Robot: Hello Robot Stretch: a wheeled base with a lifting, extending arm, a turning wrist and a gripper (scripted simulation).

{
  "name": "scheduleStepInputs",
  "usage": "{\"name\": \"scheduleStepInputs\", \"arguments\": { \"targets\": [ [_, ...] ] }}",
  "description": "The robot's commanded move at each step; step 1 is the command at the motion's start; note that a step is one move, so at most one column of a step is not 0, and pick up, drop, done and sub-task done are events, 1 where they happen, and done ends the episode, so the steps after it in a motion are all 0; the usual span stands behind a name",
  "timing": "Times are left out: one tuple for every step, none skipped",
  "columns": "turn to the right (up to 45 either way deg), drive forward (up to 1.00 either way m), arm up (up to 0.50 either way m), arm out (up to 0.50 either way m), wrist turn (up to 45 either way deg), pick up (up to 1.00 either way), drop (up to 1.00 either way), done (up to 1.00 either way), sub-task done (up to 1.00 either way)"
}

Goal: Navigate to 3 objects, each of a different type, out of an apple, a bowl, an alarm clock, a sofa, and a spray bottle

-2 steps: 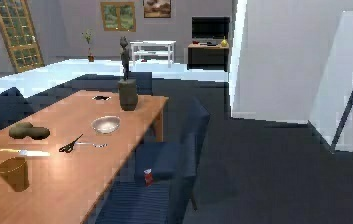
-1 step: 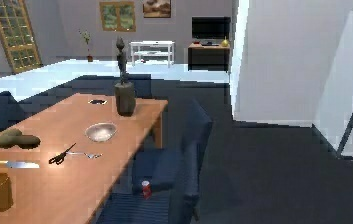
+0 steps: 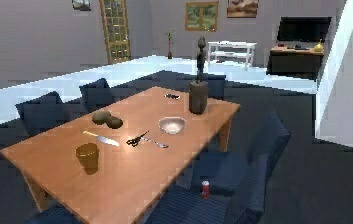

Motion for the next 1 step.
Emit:
{"name": "scheduleStepInputs", "arguments": {
  "targets": [
    [0.0, 0.00, 0.00, 0.00, 0.0, 0.00, 0.00, 1.00, 0.00]
  ]
}}
